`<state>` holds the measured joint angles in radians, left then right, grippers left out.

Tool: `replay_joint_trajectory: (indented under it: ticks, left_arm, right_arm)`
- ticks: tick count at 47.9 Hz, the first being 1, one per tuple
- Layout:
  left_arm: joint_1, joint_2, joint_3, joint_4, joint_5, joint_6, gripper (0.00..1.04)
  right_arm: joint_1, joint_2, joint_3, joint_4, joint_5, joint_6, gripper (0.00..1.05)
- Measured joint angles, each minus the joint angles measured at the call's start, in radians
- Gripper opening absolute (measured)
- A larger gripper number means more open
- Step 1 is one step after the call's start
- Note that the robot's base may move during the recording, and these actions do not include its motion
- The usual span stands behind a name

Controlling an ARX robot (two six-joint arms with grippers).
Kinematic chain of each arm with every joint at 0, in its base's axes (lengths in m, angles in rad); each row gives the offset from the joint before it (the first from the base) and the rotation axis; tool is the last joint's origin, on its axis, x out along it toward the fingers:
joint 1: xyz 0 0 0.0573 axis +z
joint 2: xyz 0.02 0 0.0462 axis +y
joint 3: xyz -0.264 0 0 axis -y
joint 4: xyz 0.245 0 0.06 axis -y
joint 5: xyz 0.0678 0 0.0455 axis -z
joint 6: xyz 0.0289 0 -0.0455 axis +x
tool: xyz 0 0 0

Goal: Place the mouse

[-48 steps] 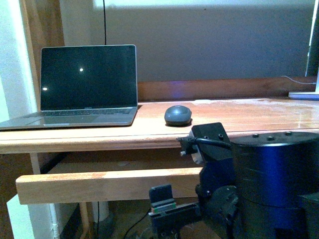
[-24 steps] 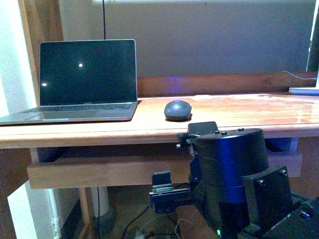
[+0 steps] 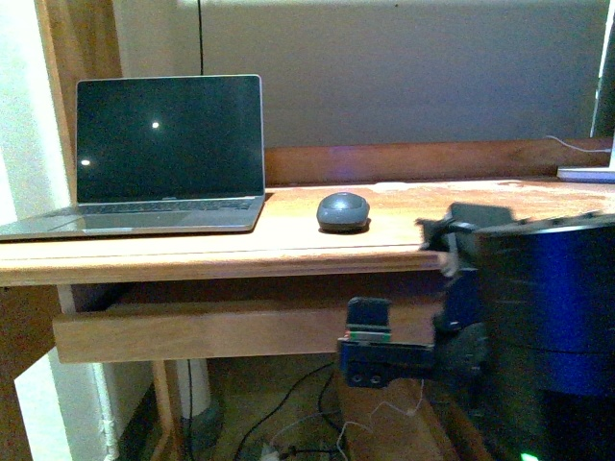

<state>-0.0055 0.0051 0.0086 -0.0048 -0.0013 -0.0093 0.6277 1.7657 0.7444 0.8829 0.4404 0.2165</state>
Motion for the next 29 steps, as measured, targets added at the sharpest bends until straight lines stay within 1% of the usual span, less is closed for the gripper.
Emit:
replay_joint_trajectory:
  ticks: [3,4,6,9,12,15,18,19,20,22,23,24,27,29]
  left_arm:
    - [0.0,0.0,0.0,0.0,0.0,0.0,0.97]
    - [0.0,0.0,0.0,0.0,0.0,0.0,0.97]
    - [0.0,0.0,0.0,0.0,0.0,0.0,0.97]
    - [0.0,0.0,0.0,0.0,0.0,0.0,0.97]
    - [0.0,0.0,0.0,0.0,0.0,0.0,0.97]
    - [0.0,0.0,0.0,0.0,0.0,0.0,0.97]
    - [0.0,0.0,0.0,0.0,0.0,0.0,0.97]
    - [0.0,0.0,0.0,0.0,0.0,0.0,0.97]
    - [0.0,0.0,0.0,0.0,0.0,0.0,0.97]
    - [0.0,0.0,0.0,0.0,0.0,0.0,0.97]
    - [0.0,0.0,0.0,0.0,0.001,0.0,0.97]
    - [0.0,0.0,0.0,0.0,0.001,0.0,0.97]
    - [0.0,0.0,0.0,0.0,0.001,0.0,0.97]
    - [0.0,-0.001,0.0,0.0,0.001,0.0,0.97]
  right_arm:
    - [0.0,-0.143,-0.142,0.034,-0.023,0.006,0.97]
    - [0.0,-0.164,-0.163,0.033,-0.027,0.008,0.97]
    - [-0.004,-0.251,-0.246,0.021,-0.049,0.018,0.97]
    - [-0.017,-0.378,-0.374,0.012,-0.05,0.019,0.97]
    - [-0.045,-0.515,-0.491,-0.043,-0.066,0.026,0.97]
    - [-0.072,-0.692,-0.604,-0.158,-0.076,0.034,0.97]
    - [-0.078,-0.867,-0.682,-0.283,-0.093,0.035,0.97]
    - [-0.079,-0.962,-0.71,-0.358,-0.1,0.039,0.97]
    - [-0.086,-1.097,-0.73,-0.478,-0.113,0.049,0.97]
    - [-0.105,-1.312,-0.731,-0.667,-0.124,0.067,0.97]
    - [-0.126,-1.406,-0.731,-0.749,-0.155,0.074,0.97]
    - [-0.166,-1.519,-0.731,-0.832,-0.2,0.082,0.97]
    - [-0.242,-1.647,-0.734,-0.902,-0.256,0.084,0.97]
    - [-0.268,-1.681,-0.739,-0.906,-0.259,0.072,0.96]
